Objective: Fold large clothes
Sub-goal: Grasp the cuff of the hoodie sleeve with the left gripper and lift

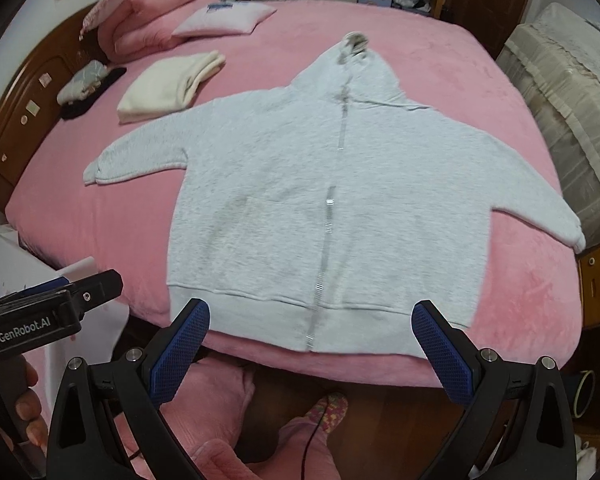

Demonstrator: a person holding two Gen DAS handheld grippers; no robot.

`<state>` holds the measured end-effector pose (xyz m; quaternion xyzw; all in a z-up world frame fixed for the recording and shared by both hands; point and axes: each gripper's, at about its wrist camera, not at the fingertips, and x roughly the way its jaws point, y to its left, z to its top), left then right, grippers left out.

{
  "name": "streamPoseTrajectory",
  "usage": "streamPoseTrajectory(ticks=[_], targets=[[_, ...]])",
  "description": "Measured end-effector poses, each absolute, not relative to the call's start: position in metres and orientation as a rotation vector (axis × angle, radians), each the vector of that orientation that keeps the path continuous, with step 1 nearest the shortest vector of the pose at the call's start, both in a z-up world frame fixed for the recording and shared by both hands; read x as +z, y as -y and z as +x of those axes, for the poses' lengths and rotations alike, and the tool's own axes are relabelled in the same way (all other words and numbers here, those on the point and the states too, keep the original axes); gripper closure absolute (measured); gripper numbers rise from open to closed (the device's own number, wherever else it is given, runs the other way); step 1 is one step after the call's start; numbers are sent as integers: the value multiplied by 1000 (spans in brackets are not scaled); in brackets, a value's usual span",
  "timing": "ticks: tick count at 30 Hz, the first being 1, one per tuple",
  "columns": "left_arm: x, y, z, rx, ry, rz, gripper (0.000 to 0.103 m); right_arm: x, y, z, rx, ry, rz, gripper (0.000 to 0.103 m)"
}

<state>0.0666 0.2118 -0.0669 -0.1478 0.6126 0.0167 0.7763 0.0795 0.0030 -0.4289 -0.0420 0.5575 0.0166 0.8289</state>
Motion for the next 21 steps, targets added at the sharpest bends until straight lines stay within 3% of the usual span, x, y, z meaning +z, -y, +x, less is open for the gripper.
streamPoseTrajectory(ticks=[6, 12, 21], targets=[[-98, -325, 147, 99, -1383, -504, 8, -457, -107, 159, 6, -1210, -120, 1], [-161, -453, 211, 265, -1396, -782, 8, -484, -216, 233, 48, -1250, -129, 1], [-267, -608, 259, 628, -1250, -1110, 13, -531, -335, 291, 151, -1327, -161, 1]])
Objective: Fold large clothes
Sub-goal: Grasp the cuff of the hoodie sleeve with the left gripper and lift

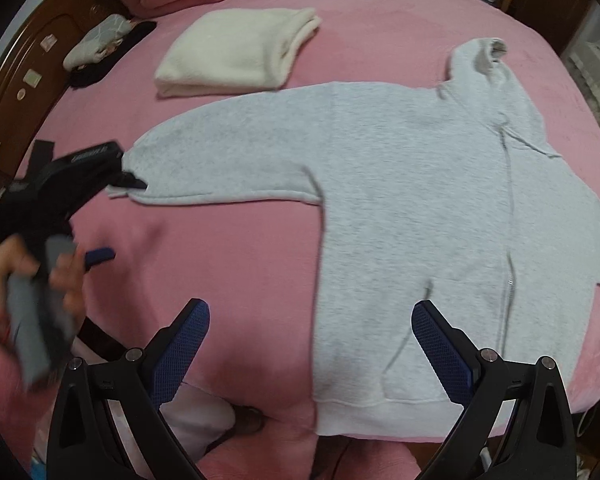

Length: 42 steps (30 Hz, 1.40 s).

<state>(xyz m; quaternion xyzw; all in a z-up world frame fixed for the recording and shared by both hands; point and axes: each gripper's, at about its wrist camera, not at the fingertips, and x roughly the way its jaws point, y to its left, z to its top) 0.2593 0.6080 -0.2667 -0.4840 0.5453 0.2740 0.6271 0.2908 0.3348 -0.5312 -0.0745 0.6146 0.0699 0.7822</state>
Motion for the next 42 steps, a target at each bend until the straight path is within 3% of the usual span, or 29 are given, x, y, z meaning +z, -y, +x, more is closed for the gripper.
streamPoseTrajectory(ticks=[10, 13, 14, 15, 16, 20, 33, 38, 42], targets=[[-339, -664, 277, 791, -1029, -1248, 15, -582, -344, 314, 179, -1358, -166, 1], [-340, -663, 287, 799, -961, -1179, 36, -597, -327, 327, 170, -1349, -150, 1], [-340, -662, 290, 786, -932, -1165, 53, -602, -322, 331, 165, -1343, -145, 1], [-340, -661, 293, 771, -904, -1159, 64, -607, -319, 335, 155, -1341, -139, 1], [-342, -662, 296, 773, -890, -1146, 64, -612, -316, 339, 147, -1344, -130, 1], [-329, -650, 305, 798, -850, -1061, 84, -617, -276, 340, 138, -1351, -101, 1], [-169, -493, 353, 508, -469, -559, 86, -595, -159, 360, 140, -1290, -38, 1], [-121, -373, 364, 362, -436, -390, 86, -577, -85, 366, 118, -1247, -20, 1], [-132, -289, 420, 250, -496, -279, 86, -566, -21, 375, 73, -1218, -1, 1]])
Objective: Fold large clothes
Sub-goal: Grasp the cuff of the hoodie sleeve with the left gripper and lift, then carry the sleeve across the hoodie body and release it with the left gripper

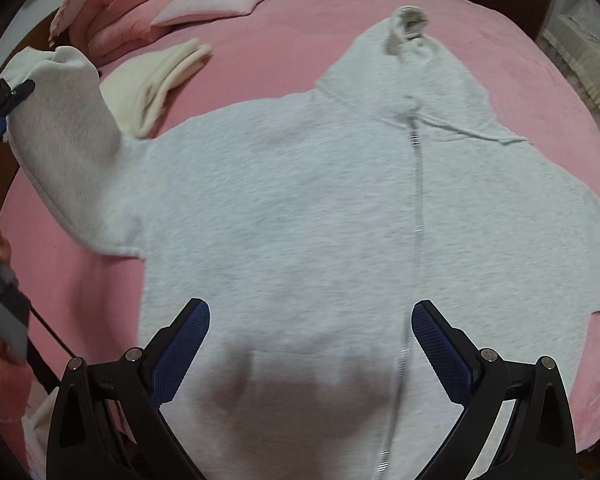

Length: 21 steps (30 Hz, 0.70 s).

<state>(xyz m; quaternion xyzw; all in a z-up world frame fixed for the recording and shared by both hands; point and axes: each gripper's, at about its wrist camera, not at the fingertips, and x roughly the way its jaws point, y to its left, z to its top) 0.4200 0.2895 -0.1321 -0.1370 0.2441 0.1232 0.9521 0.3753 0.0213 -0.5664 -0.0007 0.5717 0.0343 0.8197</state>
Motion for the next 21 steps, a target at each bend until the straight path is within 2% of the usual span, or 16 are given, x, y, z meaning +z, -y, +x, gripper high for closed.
streamPoseTrajectory(ticks=[5, 10, 12, 14, 19, 21], targets=[[-176, -177, 438, 140, -611, -131, 86, -565, 49, 384, -16, -1190, 37, 1], [-250, -101, 446, 4, -819, -3, 83, -583, 114, 387, -105, -1187, 96, 1], [-276, -79, 454, -63, -944, 30, 63, -593, 127, 387, -125, -1193, 116, 1], [-295, -59, 441, -125, -1016, 23, 53, -602, 132, 388, -132, -1197, 137, 1], [-293, -52, 426, -171, -1027, -3, 46, -619, 126, 399, -107, -1216, 216, 1], [-284, -65, 421, -146, -1026, -7, 32, -624, 120, 403, -50, -1228, 299, 1]])
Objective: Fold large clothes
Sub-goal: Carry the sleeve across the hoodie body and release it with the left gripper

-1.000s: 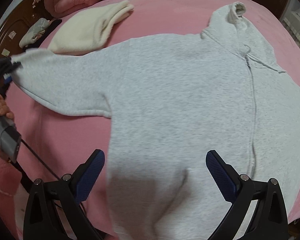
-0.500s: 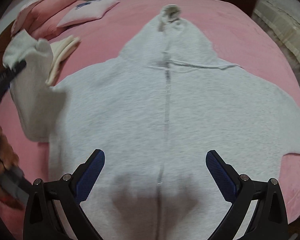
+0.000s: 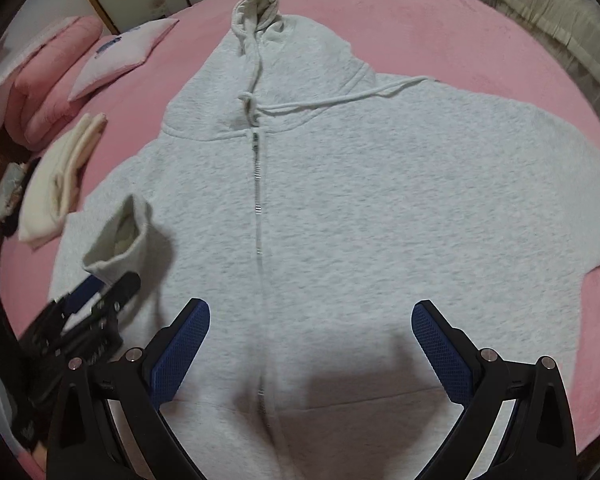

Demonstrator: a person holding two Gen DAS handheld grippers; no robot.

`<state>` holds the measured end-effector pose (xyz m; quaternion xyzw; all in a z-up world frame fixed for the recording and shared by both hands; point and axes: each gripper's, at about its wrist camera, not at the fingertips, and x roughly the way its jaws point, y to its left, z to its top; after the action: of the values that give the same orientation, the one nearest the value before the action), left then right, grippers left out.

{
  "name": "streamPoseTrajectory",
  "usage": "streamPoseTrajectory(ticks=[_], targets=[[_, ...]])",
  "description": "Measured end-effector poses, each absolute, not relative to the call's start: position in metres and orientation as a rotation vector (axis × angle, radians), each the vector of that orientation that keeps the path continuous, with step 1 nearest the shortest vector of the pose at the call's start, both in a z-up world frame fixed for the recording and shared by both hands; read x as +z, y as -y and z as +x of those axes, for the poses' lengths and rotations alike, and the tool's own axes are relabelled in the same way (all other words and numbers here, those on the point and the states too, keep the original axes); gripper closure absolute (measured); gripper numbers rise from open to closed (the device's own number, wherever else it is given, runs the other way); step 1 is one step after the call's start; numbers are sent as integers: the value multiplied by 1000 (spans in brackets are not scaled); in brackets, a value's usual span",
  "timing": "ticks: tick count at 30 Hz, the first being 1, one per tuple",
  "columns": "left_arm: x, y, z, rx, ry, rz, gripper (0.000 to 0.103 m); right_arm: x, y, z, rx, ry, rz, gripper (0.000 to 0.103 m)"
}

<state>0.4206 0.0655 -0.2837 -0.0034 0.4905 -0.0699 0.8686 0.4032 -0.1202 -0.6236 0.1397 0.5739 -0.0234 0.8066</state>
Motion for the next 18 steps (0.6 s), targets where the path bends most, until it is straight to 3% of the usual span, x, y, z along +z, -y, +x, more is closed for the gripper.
streamPoseTrajectory(ticks=[8, 13, 16, 18], targets=[[-241, -166, 382, 34, -1070, -21, 30, -642, 47, 433, 204, -1309, 563, 1], [-257, -224, 365, 137, -1170, -26, 30, -663, -7, 457, 238, -1350, 633, 2], [-278, -250, 363, 154, -1234, -61, 30, -674, -30, 472, 214, -1358, 626, 19], [-291, -263, 365, 155, -1250, -90, 30, -681, -42, 482, 210, -1374, 607, 52]])
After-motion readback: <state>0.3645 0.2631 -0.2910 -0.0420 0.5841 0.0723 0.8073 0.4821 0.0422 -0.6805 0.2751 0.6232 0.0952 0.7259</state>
